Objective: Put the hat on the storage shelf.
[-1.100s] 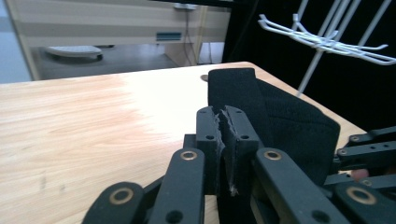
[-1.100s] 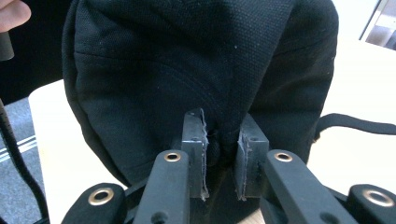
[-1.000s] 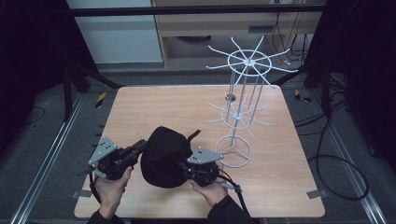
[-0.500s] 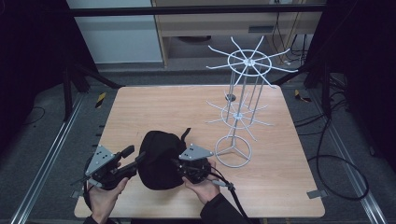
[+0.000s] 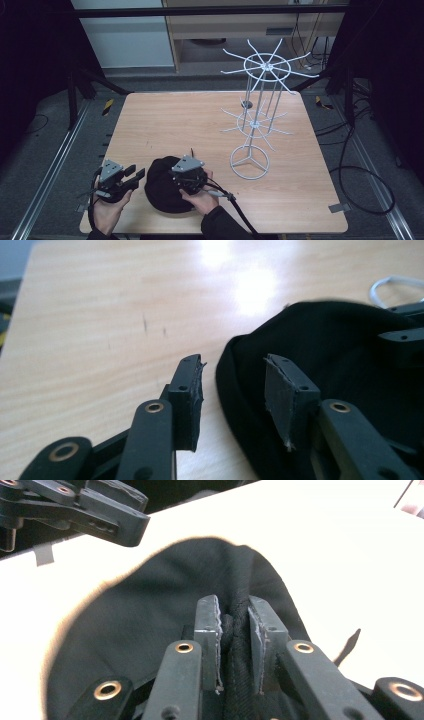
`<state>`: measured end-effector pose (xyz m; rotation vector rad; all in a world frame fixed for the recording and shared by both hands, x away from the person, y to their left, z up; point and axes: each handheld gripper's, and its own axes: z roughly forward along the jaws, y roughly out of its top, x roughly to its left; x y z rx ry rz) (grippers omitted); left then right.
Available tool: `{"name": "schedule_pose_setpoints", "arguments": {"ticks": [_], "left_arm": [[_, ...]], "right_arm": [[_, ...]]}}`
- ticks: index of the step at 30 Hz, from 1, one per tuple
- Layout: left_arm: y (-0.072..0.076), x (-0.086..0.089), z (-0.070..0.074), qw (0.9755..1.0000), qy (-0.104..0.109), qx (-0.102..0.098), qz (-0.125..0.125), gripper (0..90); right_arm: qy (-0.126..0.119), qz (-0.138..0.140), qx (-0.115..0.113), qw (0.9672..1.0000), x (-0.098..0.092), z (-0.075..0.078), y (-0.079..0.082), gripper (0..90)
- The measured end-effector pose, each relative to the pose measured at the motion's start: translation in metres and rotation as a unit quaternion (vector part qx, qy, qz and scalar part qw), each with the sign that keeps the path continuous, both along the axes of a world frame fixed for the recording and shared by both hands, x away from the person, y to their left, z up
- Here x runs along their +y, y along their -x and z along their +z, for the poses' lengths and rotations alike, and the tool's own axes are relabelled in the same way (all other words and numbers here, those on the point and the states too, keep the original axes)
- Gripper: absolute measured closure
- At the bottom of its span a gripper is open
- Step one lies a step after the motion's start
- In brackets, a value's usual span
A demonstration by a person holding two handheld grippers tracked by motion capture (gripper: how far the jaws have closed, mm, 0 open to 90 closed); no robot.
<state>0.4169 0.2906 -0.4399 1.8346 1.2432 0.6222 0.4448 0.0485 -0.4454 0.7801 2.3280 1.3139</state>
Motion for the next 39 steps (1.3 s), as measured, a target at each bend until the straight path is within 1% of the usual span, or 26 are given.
{"name": "schedule_pose_setpoints", "arguments": {"ticks": [2, 3, 4, 9, 11, 13, 14, 15, 16, 17, 18, 19, 20, 21, 22, 23, 24, 25, 26, 28, 29, 31, 32, 33, 37, 39], "left_arm": [[-0.002, 0.003, -0.003, 1.0000, -0.004, 0.006, 0.005, 58.1], [-0.002, 0.005, -0.003, 0.9999, -0.002, 0.006, 0.008, 58.1], [-0.002, 0.006, -0.003, 0.9999, 0.000, 0.004, 0.010, 58.1], [0.001, 0.011, 0.006, 0.9996, 0.022, -0.015, 0.012, 55.5], [0.003, 0.010, 0.010, 0.9992, 0.031, -0.025, 0.003, 52.8], [0.004, 0.009, 0.015, 0.9988, 0.032, -0.036, -0.009, 49.5], [0.004, 0.009, 0.015, 0.9988, 0.032, -0.036, -0.009, 48.1], [0.004, 0.007, 0.018, 0.9985, 0.032, -0.041, -0.017, 45.5], [0.004, 0.005, 0.022, 0.9979, 0.034, -0.047, -0.028, 43.8], [0.004, 0.005, 0.022, 0.9979, 0.034, -0.047, -0.028, 42.0], [0.003, 0.003, 0.024, 0.9976, 0.033, -0.050, -0.033, 42.0], [0.003, 0.000, 0.025, 0.9975, 0.031, -0.052, -0.037, 39.8], [0.003, -0.003, 0.028, 0.9971, 0.025, -0.056, -0.045, 39.0], [0.003, -0.003, 0.028, 0.9971, 0.025, -0.056, -0.045, 38.1], [0.003, -0.006, 0.029, 0.9968, 0.023, -0.057, -0.052, 37.1], [0.003, -0.008, 0.030, 0.9966, 0.022, -0.057, -0.056, 37.1], [0.003, -0.011, 0.032, 0.9960, 0.021, -0.059, -0.064, 36.3], [0.003, -0.013, 0.033, 0.9956, 0.018, -0.059, -0.070, 36.3], [0.002, -0.018, 0.034, 0.9945, 0.013, -0.059, -0.086, 35.4], [0.000, -0.023, 0.034, 0.9932, 0.007, -0.058, -0.101, 34.0], [0.000, -0.023, 0.034, 0.9932, 0.007, -0.058, -0.101, 32.9], [-0.006, -0.033, 0.033, 0.9913, -0.010, -0.054, -0.120, 31.6], [-0.006, -0.033, 0.033, 0.9913, -0.010, -0.054, -0.120, 30.6], [-0.006, -0.035, 0.033, 0.9912, -0.009, -0.052, -0.122, 30.6], [-0.007, -0.043, 0.032, 0.9890, -0.013, -0.049, -0.139, 27.9], [-0.010, -0.046, 0.032, 0.9880, -0.025, -0.044, -0.146, 26.2]], "right_arm": [[0.009, 0.002, 0.002, 1.0000, 0.004, -0.003, -0.001, 76.0], [0.021, 0.000, -0.011, 0.9997, 0.007, -0.007, -0.001, 74.1], [0.019, 0.002, -0.011, 0.9998, 0.007, -0.007, -0.001, 72.7], [-0.012, 0.012, -0.023, 0.9996, -0.004, 0.006, 0.004, 58.4], [-0.028, 0.015, -0.031, 0.9990, -0.015, 0.013, 0.007, 55.4], [-0.040, 0.010, -0.038, 0.9984, -0.029, 0.020, 0.011, 53.5], [-0.040, 0.010, -0.038, 0.9984, -0.029, 0.020, 0.011, 53.5], [-0.052, 0.004, -0.040, 0.9979, -0.048, 0.027, 0.015, 52.6], [-0.050, -0.002, -0.042, 0.9979, -0.057, 0.028, 0.017, 51.5], [-0.050, -0.002, -0.042, 0.9979, -0.057, 0.028, 0.017, 51.5], [-0.048, -0.009, -0.045, 0.9978, -0.065, 0.029, 0.020, 50.9], [-0.043, -0.020, -0.046, 0.9978, -0.085, 0.030, 0.026, 49.5], [-0.042, -0.024, -0.046, 0.9978, -0.093, 0.029, 0.029, 49.3], [-0.042, -0.024, -0.046, 0.9978, -0.093, 0.029, 0.029, 49.3], [-0.041, -0.030, -0.043, 0.9978, -0.109, 0.028, 0.035, 48.8], [-0.041, -0.030, -0.043, 0.9978, -0.109, 0.028, 0.035, 48.8], [-0.041, -0.038, -0.043, 0.9975, -0.124, 0.027, 0.040, 48.3], [-0.041, -0.038, -0.043, 0.9975, -0.124, 0.027, 0.040, 48.3], [-0.043, -0.047, -0.042, 0.9971, -0.137, 0.026, 0.044, 48.1], [-0.046, -0.057, -0.038, 0.9966, -0.151, 0.023, 0.048, 47.7], [-0.046, -0.057, -0.038, 0.9966, -0.151, 0.023, 0.048, 47.7], [-0.044, -0.075, -0.034, 0.9956, -0.171, 0.016, 0.051, 47.6], [-0.044, -0.075, -0.034, 0.9956, -0.171, 0.016, 0.051, 47.6], [-0.042, -0.087, -0.030, 0.9949, -0.182, 0.011, 0.052, 47.6], [-0.031, -0.108, -0.024, 0.9933, -0.203, 0.003, 0.053, 47.5], [-0.028, -0.119, -0.019, 0.9923, -0.213, -0.001, 0.053, 47.2]]}}
